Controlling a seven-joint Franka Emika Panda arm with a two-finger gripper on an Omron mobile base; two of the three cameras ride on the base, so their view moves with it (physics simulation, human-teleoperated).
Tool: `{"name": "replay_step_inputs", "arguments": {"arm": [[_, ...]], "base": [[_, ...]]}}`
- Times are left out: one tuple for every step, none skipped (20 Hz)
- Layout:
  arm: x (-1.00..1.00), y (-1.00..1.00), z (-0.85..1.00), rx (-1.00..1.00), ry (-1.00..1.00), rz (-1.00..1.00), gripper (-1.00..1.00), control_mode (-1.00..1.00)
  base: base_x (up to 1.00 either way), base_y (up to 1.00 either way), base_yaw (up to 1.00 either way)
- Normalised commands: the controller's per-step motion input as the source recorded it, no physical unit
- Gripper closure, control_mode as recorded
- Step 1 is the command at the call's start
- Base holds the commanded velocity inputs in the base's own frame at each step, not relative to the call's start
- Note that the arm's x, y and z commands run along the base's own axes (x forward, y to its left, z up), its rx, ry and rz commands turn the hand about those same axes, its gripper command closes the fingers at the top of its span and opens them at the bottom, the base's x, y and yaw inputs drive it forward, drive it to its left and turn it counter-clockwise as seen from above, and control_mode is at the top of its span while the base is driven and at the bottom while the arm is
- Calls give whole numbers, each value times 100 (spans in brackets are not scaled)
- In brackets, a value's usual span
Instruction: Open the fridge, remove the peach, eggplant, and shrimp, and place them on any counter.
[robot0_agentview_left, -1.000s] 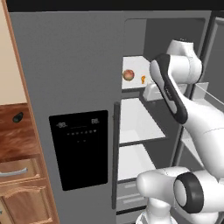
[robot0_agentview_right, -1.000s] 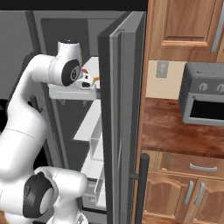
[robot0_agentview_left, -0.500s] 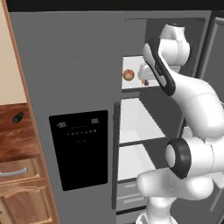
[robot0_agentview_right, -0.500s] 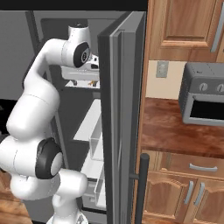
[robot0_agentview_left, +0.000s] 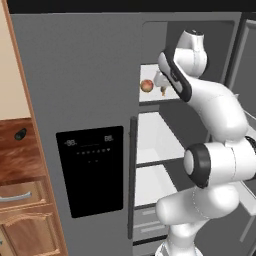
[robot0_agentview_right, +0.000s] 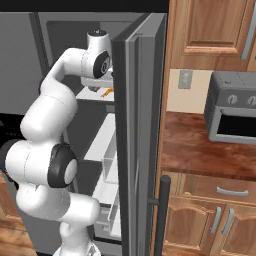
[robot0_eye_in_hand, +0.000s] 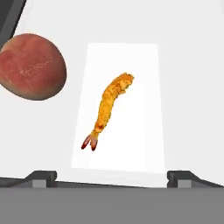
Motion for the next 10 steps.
{"name": "replay_step_inputs", "arguments": {"arm": [[61, 0, -30, 0, -10, -5, -100, -100], [52, 0, -31, 0, -6, -5, -100, -100], [51, 0, -36, 0, 0, -7, -100, -100], [51, 0, -34, 0, 0, -7, -100, -100], [47, 0, -26, 0, 0, -7, -100, -100], [41, 0, -23, 0, 0, -7, -100, -100], [38, 0, -16, 0, 0, -6, -100, -100], [31, 0, -14, 0, 0, -6, -100, -100], [21, 0, -11, 0, 0, -6, -100, -100], [23, 0, -9, 0, -1, -6, -100, -100]], "base": [[0, 0, 0], [0, 0, 0], [0, 0, 0], [0, 0, 0], [0, 0, 0], [0, 0, 0], [0, 0, 0], [0, 0, 0], [0, 0, 0], [0, 0, 0]]}}
